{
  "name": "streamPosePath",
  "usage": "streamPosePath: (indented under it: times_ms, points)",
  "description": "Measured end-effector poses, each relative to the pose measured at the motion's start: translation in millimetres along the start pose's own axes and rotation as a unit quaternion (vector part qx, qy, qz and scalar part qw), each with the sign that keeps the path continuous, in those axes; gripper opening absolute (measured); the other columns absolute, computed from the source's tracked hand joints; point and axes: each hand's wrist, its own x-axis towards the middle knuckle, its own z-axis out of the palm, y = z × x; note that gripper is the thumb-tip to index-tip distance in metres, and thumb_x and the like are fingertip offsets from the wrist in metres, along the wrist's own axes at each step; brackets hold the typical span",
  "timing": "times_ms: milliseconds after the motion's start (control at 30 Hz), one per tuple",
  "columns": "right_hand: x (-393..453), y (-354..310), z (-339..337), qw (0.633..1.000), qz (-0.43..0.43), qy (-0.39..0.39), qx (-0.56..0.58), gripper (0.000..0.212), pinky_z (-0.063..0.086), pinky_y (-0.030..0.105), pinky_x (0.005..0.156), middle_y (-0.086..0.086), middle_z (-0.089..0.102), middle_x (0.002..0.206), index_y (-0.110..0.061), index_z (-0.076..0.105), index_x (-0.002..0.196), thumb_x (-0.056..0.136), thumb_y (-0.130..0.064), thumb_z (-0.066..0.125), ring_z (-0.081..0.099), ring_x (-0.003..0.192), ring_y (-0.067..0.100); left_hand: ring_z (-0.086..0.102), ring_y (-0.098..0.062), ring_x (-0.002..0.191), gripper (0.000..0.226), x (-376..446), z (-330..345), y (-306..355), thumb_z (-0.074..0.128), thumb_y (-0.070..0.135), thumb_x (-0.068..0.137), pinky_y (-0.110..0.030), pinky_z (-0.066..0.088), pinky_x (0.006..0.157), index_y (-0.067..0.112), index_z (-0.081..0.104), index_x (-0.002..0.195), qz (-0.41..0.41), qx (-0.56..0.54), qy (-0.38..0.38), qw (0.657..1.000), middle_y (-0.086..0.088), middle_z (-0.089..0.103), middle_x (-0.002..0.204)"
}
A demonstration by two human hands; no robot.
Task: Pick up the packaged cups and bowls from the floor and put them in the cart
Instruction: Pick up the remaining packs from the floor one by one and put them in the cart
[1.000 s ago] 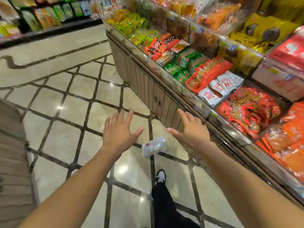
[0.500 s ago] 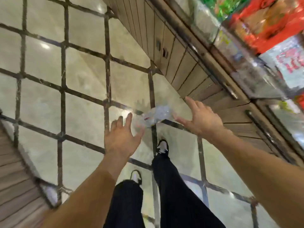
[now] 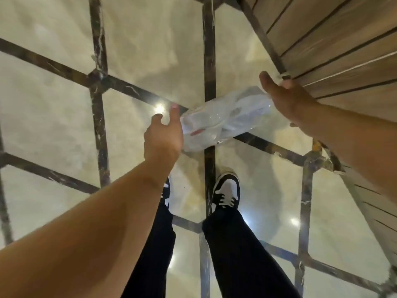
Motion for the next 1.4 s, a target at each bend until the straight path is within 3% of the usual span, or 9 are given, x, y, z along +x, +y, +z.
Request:
streamPosePath:
  times_ms: [167,300,533,733,900,1033,1167,1300,1400]
  points:
    - [75,-9,14,0.965,0.144,-0.169,0.138,0.091,0.019,0.073,0.118,0.018,0.041,0.159,-0.029,0.053,0.143,0.081,-0.093,0.035,0.032,0.148,0.049,0.053,-0.044,0.129,0.100,83,26,-24,0.059,0.090,0.071,-0.061,0.042,0.109,0.025,0.051,0.146,-0.185,-0.177,-0.226,0.940,-0.011,0.055,0.142]
    - [106,-10,18,0.942,0.201,-0.246,0.109,0.102,0.025,0.087,0.102,0.017,0.034,0.165,-0.027,0.042,0.155,0.072,-0.079,0.070,0.023,0.148,0.058,0.053,-0.042,0.137,0.128,112,43,-38,0.093,0.074,0.029,-0.069,0.040,0.111,0.038,0.056,0.145,-0.177,-0.213,-0.362,0.890,-0.009,0.058,0.150]
    - [97,4,26,0.940,0.159,-0.253,0.164,0.060,0.058,0.058,0.091,0.018,0.072,0.122,-0.023,0.067,0.128,0.082,-0.061,0.072,0.069,0.108,0.046,0.077,-0.030,0.093,0.060,103,57,-35,0.046,0.061,0.101,-0.043,0.066,0.072,0.017,0.063,0.138,-0.162,-0.407,-0.378,0.816,-0.011,0.075,0.113]
    - [39,3,-2,0.923,0.080,-0.229,0.299,0.045,0.057,0.053,0.097,0.009,0.078,0.115,-0.024,0.074,0.125,0.090,-0.052,0.069,0.072,0.110,0.036,0.066,-0.035,0.125,0.058,64,10,-3,0.060,0.055,0.098,-0.058,0.046,0.112,0.021,0.060,0.145,-0.043,-0.374,-0.320,0.869,-0.014,0.066,0.142]
    - [-35,-33,-71,0.895,0.022,-0.247,0.371,0.029,0.057,0.034,0.074,0.007,0.075,0.099,-0.015,0.075,0.112,0.096,-0.032,0.059,0.071,0.086,0.026,0.071,-0.016,0.120,0.073,8,-73,62,0.078,0.057,0.083,-0.033,0.061,0.090,0.033,0.055,0.148,0.046,-0.314,-0.254,0.914,0.006,0.073,0.133]
    - [-119,-82,-127,0.930,-0.049,-0.092,0.354,0.041,0.061,0.042,0.081,0.008,0.076,0.100,-0.018,0.071,0.097,0.096,-0.058,0.062,0.075,0.094,0.031,0.063,-0.023,0.132,0.069,-64,-150,118,0.076,0.054,0.087,-0.052,0.048,0.111,0.042,0.050,0.150,0.127,-0.256,-0.304,0.909,0.006,0.067,0.143]
    - [-235,-116,-193,0.918,-0.099,0.035,0.382,0.065,0.058,0.042,0.079,-0.004,0.067,0.097,-0.019,0.048,0.111,0.080,-0.071,0.072,0.069,0.084,0.016,0.072,-0.024,0.118,0.059,-162,-232,175,0.067,0.023,0.092,-0.034,0.063,0.085,0.029,0.052,0.149,0.244,-0.260,-0.309,0.882,-0.004,0.071,0.136]
    - [-352,-143,-265,0.904,-0.152,0.129,0.378,0.076,0.040,0.035,0.066,-0.007,0.062,0.084,-0.025,0.040,0.114,0.071,-0.083,0.062,0.059,0.072,0.015,0.074,-0.026,0.113,0.061,-253,-303,219,0.065,0.015,0.092,-0.035,0.063,0.080,0.026,0.050,0.150,0.333,-0.259,-0.313,0.851,-0.008,0.071,0.135]
    - [-429,-147,-302,0.885,-0.200,0.189,0.375,0.078,0.049,0.034,0.069,-0.019,0.074,0.088,-0.040,0.043,0.122,0.062,-0.084,0.067,0.070,0.075,0.005,0.076,-0.025,0.107,0.055,-319,-337,253,0.066,0.019,0.092,-0.035,0.063,0.078,0.023,0.055,0.146,0.388,-0.246,-0.306,0.834,-0.009,0.074,0.128]
